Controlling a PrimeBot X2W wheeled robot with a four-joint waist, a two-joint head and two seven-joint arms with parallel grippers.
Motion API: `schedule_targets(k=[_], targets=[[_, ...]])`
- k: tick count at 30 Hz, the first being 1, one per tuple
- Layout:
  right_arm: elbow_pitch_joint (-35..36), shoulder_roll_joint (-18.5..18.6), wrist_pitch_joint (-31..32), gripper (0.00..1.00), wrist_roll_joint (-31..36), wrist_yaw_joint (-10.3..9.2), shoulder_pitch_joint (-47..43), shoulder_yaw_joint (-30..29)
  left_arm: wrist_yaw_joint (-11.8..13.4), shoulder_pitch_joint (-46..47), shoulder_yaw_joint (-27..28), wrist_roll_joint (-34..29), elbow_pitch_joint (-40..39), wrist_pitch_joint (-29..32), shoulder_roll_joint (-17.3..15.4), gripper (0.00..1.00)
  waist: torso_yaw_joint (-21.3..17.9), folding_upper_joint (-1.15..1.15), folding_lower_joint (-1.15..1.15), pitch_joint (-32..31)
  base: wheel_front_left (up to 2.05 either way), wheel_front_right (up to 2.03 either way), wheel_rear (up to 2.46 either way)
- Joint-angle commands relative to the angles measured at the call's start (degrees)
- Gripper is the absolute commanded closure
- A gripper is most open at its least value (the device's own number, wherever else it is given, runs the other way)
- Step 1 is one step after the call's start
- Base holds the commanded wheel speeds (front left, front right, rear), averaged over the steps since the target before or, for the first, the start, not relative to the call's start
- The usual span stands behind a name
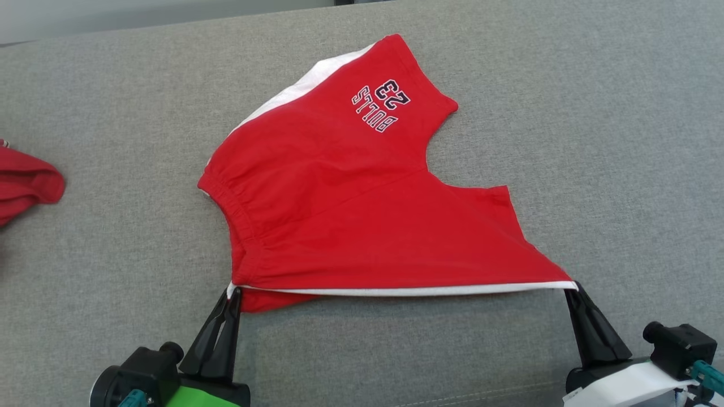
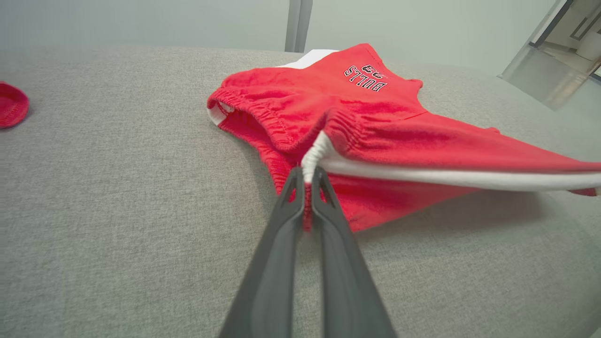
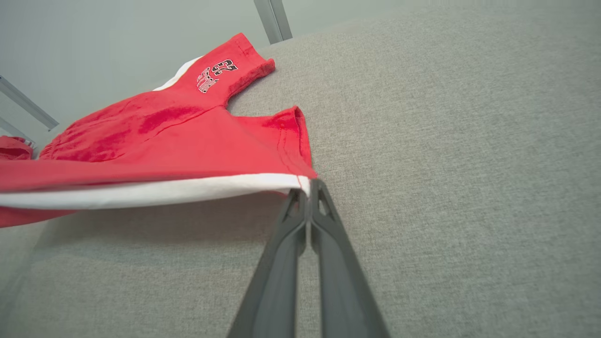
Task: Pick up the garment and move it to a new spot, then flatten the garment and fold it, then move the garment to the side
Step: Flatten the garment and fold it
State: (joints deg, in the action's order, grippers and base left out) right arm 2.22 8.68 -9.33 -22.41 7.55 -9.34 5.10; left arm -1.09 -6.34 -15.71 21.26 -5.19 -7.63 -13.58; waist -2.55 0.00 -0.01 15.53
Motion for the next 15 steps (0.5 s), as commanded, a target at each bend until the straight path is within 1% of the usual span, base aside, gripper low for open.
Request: schedule_targets(k=[1,5,8,12,15], targets=[[0.7,0.6,0.5,1.00,0.8,-0.12,0.8,-1.2,0.5,-0.6,0.4,0.4,-0.6,0.3,-0.4,1.00,0.5,0.00,0.01,0.1,0.00,0.00,0.00],[1.4,1.8,1.1,1.00,1.6,-0.12,3.7,-2.5,0.5,0.7,0.1,0.6,-1.4,0.8,-0.2,1.00,1.4,0.00,0.01,0.7,0.00,0.00,0.00],[1.5,3.7,1.3,1.00,2.3,-0.14,7.7,-3.5,0.3,3.3,-0.1,0.2,-1.6,1.3,-0.2,1.00,2.9,0.00,0.01,1.9,0.00,0.00,0.00],[1.4,6.5,2.5,1.00,3.1,-0.13,15.6,-3.3,-0.3,8.0,-1.2,-0.4,-1.6,1.6,0.8,1.00,5.6,0.00,0.01,5.4,0.00,0.00,0.00],[-0.3,9.3,3.6,1.00,3.1,-0.13,22.7,-2.4,-0.8,12.2,-1.4,-0.3,-1.0,1.1,1.7,1.00,7.7,0.00,0.01,8.6,0.00,0.00,0.00]])
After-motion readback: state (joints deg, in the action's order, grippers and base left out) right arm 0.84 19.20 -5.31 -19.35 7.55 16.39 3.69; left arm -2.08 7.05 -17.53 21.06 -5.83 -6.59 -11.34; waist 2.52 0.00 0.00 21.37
